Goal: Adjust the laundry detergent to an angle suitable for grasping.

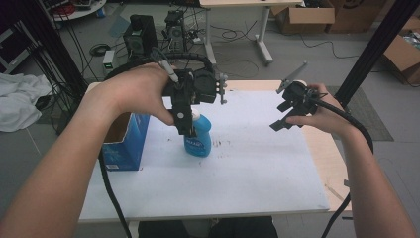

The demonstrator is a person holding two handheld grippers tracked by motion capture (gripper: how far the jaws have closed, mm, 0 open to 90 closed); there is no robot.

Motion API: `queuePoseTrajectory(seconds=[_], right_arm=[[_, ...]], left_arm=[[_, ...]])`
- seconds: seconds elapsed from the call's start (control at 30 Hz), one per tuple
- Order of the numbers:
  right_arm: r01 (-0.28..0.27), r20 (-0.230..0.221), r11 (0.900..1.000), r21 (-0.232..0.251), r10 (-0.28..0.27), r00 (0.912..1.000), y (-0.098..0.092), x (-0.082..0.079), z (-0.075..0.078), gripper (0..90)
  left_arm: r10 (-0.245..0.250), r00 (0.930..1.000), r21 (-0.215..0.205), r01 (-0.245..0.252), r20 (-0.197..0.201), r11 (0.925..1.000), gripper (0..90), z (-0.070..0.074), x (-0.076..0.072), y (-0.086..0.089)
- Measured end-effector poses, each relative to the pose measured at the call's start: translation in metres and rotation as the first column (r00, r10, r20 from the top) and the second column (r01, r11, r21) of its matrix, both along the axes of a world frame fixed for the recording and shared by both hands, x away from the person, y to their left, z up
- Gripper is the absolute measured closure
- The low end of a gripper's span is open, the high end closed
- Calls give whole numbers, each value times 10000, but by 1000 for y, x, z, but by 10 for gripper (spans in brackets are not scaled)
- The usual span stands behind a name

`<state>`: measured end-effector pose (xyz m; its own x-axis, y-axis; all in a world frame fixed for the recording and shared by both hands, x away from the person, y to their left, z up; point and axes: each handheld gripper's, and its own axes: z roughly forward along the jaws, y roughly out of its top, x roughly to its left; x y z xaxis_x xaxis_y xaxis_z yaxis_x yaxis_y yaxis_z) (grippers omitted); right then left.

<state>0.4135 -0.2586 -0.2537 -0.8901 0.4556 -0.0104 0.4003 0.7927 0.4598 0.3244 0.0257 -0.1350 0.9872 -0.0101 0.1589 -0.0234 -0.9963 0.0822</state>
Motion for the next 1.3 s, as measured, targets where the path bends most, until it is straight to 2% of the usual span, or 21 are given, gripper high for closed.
queuePoseTrajectory(seconds=[0.1, 0.6, 0.93, 1.13, 1.3], right_arm=[[-73, 33, 9999, 77, 73, 10000, 3, -1, 0, 202], [-466, 520, 9924, 1140, 408, 9978, 20, -7, -3, 191], [-653, 795, 9808, 1840, 514, 9955, 35, -9, -11, 191], [-802, 774, 9713, 2240, 643, 9949, 45, -11, -17, 183], [-750, 923, 9637, 2561, 529, 9943, 51, -12, -24, 163]], left_arm=[[76, 10000, 20, -76, -18, 10000, 155, -1, 0, 1], [155, 9998, 3, -155, -92, 9999, 156, -2, 0, 5], [181, 9998, -61, -181, -42, 9998, 158, -2, 0, 7], [187, 9998, -112, -187, -4, 9998, 160, -3, -1, 9], [163, 9999, -94, -163, -30, 9998, 160, -3, -1, 11]])
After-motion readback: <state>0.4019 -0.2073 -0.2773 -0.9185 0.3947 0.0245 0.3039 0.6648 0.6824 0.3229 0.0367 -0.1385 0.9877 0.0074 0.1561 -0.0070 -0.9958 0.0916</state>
